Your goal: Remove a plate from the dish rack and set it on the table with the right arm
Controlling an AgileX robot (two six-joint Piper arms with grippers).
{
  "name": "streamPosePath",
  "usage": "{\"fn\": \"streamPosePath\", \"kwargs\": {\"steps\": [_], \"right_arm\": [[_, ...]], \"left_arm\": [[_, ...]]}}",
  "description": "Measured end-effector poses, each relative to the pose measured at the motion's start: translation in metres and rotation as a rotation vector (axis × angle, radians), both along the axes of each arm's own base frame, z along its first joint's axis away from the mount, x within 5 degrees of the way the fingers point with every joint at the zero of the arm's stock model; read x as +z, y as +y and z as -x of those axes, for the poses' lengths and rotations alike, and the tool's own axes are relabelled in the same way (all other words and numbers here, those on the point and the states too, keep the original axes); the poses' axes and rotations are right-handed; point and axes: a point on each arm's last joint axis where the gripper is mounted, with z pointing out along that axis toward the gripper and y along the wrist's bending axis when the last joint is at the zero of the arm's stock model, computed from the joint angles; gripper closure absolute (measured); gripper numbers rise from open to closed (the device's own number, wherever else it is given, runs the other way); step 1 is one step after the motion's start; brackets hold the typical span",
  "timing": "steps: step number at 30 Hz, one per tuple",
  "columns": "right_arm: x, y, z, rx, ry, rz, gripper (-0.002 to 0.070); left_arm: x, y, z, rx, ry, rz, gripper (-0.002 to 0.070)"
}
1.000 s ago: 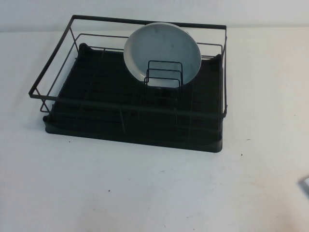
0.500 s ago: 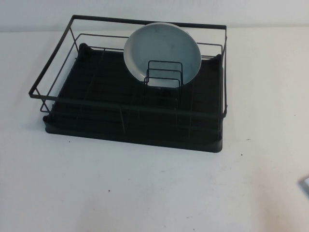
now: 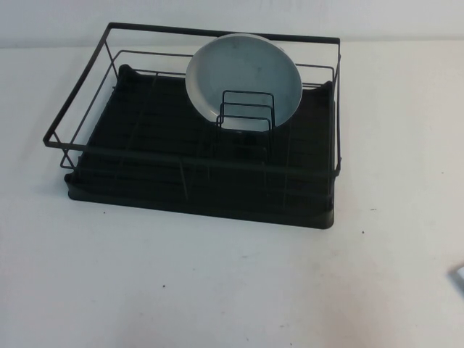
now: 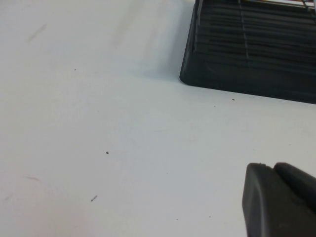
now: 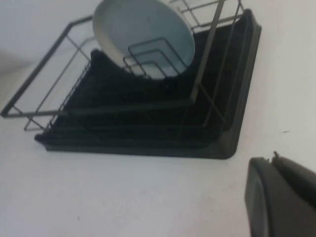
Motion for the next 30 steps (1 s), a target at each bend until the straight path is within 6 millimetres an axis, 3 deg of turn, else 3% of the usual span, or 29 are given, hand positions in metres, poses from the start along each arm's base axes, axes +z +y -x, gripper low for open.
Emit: {"fn": "streamPosePath", "kwargs": {"steps": [10,21,30], "right_arm": [[0.048,0.008,-0.078,0.152,0.110,0.222,0.0694],[0.070,0.016,-0.190,0.202,0.145,0.271,0.0694],[0.074,0.060,-0.260,0.344,0.101,0.321,0.0694]], "left_arm": [[0.000,0.000,0.000,0.000,0.000,0.000,0.0679],[0.000,0.000,0.000,0.000,0.000,0.000,0.0679],[0.000,0.000,0.000,0.000,0.000,0.000,0.0679]]}}
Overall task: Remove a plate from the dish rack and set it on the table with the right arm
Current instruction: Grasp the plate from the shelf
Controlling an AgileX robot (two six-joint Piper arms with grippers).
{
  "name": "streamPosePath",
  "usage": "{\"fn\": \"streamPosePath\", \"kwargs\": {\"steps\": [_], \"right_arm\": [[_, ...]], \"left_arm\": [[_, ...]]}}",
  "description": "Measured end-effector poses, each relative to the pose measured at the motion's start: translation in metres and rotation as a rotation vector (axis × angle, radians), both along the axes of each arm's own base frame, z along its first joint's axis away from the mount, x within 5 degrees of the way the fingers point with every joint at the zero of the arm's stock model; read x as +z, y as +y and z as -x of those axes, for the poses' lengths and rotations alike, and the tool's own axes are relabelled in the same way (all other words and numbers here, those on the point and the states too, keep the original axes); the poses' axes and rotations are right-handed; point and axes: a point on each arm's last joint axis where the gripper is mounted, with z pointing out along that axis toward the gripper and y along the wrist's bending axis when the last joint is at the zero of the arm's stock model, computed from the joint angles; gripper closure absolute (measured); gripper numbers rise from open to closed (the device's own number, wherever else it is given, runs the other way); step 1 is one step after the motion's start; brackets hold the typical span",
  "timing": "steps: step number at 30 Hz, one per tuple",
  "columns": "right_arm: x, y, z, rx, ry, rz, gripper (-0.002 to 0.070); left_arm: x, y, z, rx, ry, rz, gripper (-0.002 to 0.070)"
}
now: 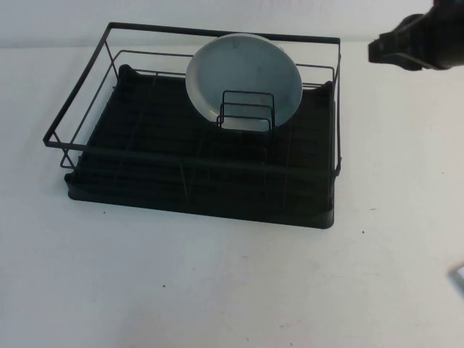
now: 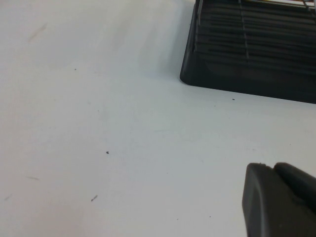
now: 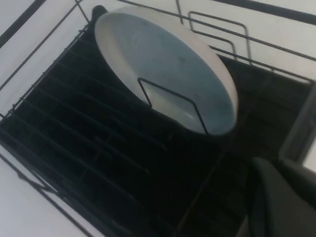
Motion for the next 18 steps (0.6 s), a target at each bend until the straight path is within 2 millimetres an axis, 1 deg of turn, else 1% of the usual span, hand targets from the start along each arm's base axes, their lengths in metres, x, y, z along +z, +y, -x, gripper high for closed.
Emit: {"fn": "streamPosePath", "kwargs": {"steps": [3,6,8,13,15,18], "right_arm": [[-0.003,0.015,-0.022,0.045,-0.004,0.011,0.0690],[-0.005,0.026,-0.042,0.091,-0.023,0.033,0.0656],[-0.004,0.032,-0.054,0.113,-0.037,0.040,0.0615],[-0.013,0.050,-0.083,0.186,-0.087,0.084,0.0452],[-0.017,0.056,-0.092,0.209,-0.113,0.101,0.0400],[-0.021,0.065,-0.105,0.246,-0.151,0.125,0.0359]], "left_arm": [[0.000,0.000,0.000,0.000,0.000,0.000,0.0679],[0.000,0.000,0.000,0.000,0.000,0.000,0.0679],[0.000,0.000,0.000,0.000,0.000,0.000,0.0679],[0.000,0.000,0.000,0.000,0.000,0.000,0.0679],[0.000,0.000,0.000,0.000,0.000,0.000,0.0679],[0.000,0.000,0.000,0.000,0.000,0.000,0.0679]]}}
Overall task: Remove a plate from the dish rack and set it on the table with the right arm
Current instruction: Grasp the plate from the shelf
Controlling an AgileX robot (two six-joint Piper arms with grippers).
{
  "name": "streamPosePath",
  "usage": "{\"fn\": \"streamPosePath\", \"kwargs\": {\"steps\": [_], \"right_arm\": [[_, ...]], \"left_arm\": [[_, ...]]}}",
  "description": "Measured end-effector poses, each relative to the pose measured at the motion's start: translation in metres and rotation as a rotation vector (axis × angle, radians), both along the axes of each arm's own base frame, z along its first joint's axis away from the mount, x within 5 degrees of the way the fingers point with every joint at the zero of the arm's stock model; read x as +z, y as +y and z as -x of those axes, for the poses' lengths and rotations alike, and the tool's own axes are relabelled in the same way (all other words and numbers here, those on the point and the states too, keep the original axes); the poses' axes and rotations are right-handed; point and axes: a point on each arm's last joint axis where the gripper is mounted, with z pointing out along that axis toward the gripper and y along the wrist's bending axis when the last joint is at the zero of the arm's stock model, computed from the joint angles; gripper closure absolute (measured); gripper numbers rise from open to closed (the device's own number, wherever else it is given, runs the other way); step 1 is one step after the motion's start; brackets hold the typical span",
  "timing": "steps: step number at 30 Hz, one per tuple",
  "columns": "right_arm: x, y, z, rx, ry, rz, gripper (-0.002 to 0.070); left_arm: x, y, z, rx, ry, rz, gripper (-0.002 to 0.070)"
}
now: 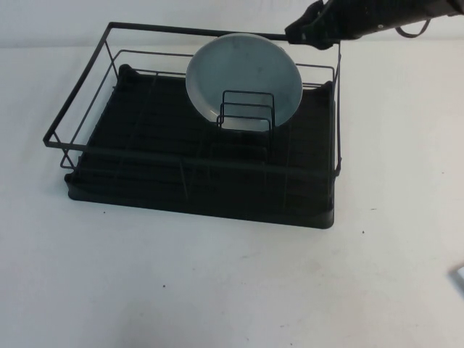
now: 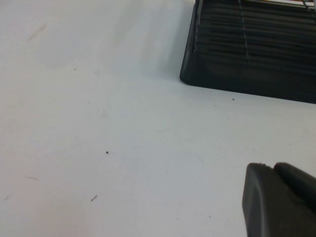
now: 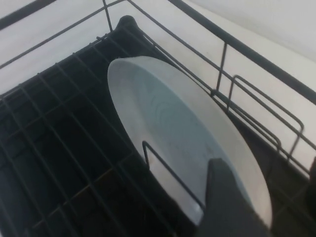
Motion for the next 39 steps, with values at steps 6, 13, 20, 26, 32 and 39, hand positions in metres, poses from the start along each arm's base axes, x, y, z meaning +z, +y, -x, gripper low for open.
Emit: {"fn": "streamPosePath", "kwargs": {"steps": [6,13,20,26,32,39], "right_arm": [[-0.017,0.022,-0.015,0.082,-0.050,0.054,0.0343],[-0.034,0.041,-0.020,0.126,-0.108,0.138,0.0300],[-0.038,0.044,-0.023,0.120,-0.177,0.218,0.0283],[-0.035,0.043,-0.026,0.089,-0.216,0.217,0.0283],[-0.034,0.042,-0.027,0.080,-0.228,0.214,0.0283],[-0.034,0.042,-0.027,0.080,-0.228,0.214,0.0283]], "left_arm": [[0.000,0.000,0.000,0.000,0.000,0.000,0.0679],[0.000,0.000,0.000,0.000,0.000,0.000,0.0679],[0.000,0.000,0.000,0.000,0.000,0.000,0.0679],[0.000,0.000,0.000,0.000,0.000,0.000,0.0679],[0.000,0.000,0.000,0.000,0.000,0.000,0.0679],[0.000,0.000,0.000,0.000,0.000,0.000,0.0679]]}}
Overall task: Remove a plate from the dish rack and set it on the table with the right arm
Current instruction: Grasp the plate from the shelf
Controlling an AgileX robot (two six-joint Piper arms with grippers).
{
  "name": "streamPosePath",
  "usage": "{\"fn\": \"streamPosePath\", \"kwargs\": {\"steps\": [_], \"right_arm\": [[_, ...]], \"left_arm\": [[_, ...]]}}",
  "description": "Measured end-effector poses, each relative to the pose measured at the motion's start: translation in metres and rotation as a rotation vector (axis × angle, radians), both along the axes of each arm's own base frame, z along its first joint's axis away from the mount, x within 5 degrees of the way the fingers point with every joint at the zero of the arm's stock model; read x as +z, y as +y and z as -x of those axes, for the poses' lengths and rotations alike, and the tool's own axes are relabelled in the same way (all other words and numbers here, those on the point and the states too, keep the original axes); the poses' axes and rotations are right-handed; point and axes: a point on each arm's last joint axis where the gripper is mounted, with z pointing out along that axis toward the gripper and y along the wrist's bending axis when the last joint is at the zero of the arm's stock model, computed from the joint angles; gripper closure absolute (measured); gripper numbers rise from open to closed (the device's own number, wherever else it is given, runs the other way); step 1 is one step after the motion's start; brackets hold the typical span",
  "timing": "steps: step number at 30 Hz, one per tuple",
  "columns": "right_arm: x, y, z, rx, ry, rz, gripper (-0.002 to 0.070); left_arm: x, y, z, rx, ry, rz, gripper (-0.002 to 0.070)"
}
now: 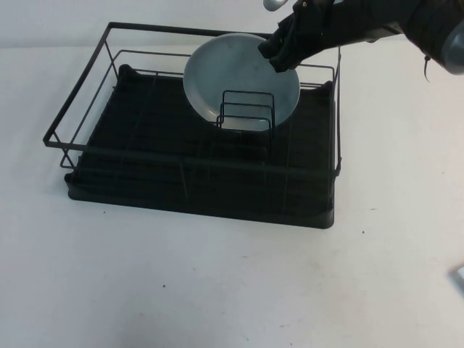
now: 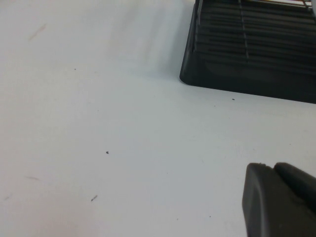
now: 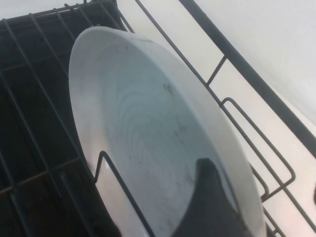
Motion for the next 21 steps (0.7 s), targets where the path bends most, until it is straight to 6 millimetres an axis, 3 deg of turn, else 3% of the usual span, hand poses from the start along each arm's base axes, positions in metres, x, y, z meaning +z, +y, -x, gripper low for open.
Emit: {"fn": "streamPosePath", "kwargs": {"steps": [21], "right_arm": [[-0.0046,0.0025,-0.0042,0.000,-0.014,-0.026,0.0283]], "left_arm": [[0.0000,0.0000,0.0000,0.000,0.000,0.000,0.0679]]}}
